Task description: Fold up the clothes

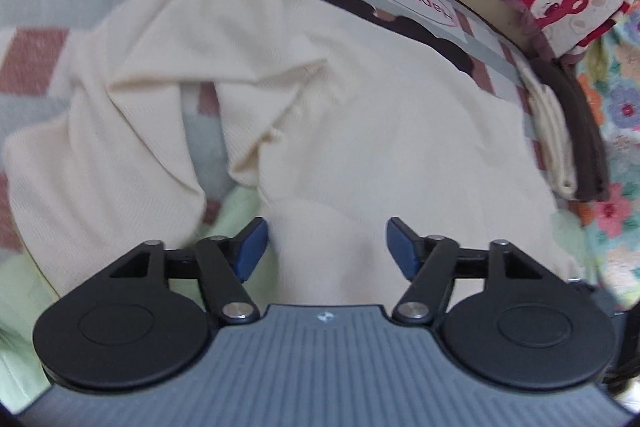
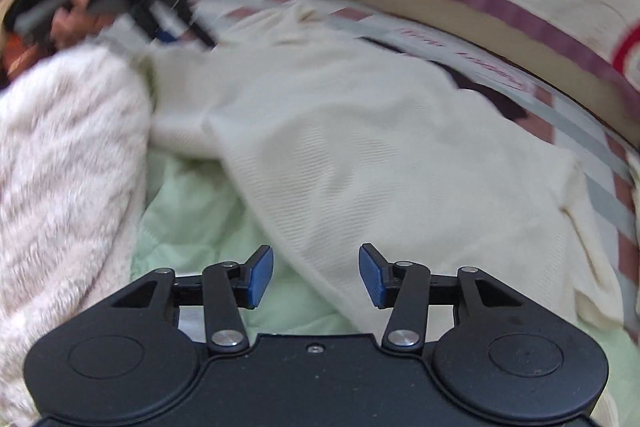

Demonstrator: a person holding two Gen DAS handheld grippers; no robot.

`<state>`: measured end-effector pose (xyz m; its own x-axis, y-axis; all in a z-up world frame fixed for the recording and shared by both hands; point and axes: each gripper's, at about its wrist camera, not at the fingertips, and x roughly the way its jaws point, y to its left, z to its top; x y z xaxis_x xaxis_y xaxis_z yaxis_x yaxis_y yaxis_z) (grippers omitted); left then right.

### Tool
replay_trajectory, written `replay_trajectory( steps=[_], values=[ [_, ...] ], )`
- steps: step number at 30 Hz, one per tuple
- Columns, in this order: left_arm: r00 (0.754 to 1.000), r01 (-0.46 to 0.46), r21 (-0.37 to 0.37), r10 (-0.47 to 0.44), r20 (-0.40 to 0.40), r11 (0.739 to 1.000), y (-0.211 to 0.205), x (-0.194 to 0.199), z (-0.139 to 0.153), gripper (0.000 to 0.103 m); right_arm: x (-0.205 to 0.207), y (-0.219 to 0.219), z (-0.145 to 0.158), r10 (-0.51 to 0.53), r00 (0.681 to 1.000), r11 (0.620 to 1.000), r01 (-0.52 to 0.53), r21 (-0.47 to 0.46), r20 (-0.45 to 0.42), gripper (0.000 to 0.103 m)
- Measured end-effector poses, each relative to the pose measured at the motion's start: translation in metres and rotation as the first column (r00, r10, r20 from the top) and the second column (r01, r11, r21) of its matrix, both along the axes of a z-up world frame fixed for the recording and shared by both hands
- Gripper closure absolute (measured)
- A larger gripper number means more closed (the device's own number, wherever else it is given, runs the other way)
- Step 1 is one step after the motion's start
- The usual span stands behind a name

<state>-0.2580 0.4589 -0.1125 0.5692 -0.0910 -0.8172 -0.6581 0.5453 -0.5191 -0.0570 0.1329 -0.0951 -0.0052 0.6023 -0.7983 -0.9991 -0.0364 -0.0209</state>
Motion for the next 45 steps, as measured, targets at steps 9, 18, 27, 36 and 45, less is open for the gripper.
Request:
replay_trajectory(
  steps=[9,18,27,36,45],
  values=[
    [0.996,0.084,0.063,-0.083,-0.015,0.994,-0.010,0.010,-0.006,0.099,-0.029,0.018,-0.032,0.062,0.949,0.998,-0.052,-0.037,0.310,0.090],
    [0.979,0.064,0.317,-0.122,0.166,0.946,-0.031,0.015,0.083,0.099,-0.007,0.008,0.045,-0.148,0.935,0.973,0.080,0.216,0.322,0.100],
    [0.952,0.053,0.416,-0.172,0.253,0.908,-0.050,0.018,0.104,0.099,0.033,-0.008,0.078,-0.336,0.938,0.906,0.297,0.301,0.086,0.100],
    [0.925,-0.113,0.491,-0.090,0.370,0.864,0.048,0.147,0.151,0.094,0.167,0.113,0.124,-0.435,0.841,0.885,0.331,0.328,0.322,0.100],
    [0.957,-0.175,0.383,0.064,0.284,0.907,0.034,0.208,0.067,0.011,0.201,0.142,0.084,-0.681,0.730,0.682,0.603,0.414,0.057,0.063]
  ],
)
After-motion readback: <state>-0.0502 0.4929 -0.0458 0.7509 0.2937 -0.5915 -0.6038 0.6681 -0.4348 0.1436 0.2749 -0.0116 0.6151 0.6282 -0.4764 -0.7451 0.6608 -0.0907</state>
